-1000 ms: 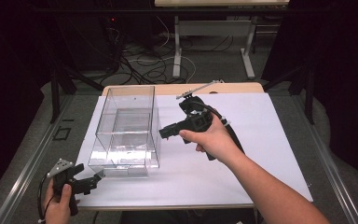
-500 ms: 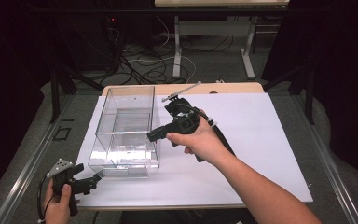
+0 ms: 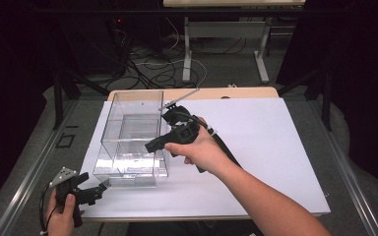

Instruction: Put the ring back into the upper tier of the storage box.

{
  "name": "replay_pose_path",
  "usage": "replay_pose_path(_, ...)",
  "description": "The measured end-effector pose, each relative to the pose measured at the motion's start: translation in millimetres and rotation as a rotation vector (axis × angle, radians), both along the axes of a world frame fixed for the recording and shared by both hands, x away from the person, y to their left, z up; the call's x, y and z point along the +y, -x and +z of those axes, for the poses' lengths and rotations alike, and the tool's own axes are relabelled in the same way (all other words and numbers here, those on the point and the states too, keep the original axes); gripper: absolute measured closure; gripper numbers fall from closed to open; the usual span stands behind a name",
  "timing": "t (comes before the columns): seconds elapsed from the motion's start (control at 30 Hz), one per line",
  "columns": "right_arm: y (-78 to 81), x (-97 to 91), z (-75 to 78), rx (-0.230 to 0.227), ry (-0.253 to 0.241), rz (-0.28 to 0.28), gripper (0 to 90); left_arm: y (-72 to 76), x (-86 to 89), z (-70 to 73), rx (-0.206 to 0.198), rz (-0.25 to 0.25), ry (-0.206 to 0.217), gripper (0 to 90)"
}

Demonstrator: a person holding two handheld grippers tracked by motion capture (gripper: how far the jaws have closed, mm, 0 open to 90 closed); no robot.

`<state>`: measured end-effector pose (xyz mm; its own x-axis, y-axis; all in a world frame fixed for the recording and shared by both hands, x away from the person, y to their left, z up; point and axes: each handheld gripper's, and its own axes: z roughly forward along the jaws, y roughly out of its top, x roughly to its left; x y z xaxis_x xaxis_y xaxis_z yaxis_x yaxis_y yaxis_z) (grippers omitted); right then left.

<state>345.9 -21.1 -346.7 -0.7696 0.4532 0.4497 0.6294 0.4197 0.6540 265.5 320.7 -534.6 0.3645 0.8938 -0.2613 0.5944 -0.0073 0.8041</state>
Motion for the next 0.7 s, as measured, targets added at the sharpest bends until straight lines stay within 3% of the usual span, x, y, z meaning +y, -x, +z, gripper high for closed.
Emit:
replay_pose_path(0.43,-1.3,15.3,-5.7,-0.006,0.023,0.022,70.7,-0.4,0.3,-0.1,0.001,-0.002,0.000,0.9)
replay_pose_path(0.6,-0.6,21.5,-7.7,0.020,0.042,0.015,70.6,-0.3,0.6,0.0,0.000,-0.001,-0.001,0.9)
replay_pose_path(0.7,-2.3,25.5,-10.2,0.007,0.044,0.030,70.7,-0.4,0.6,-0.1,0.000,-0.001,-0.001,0.9)
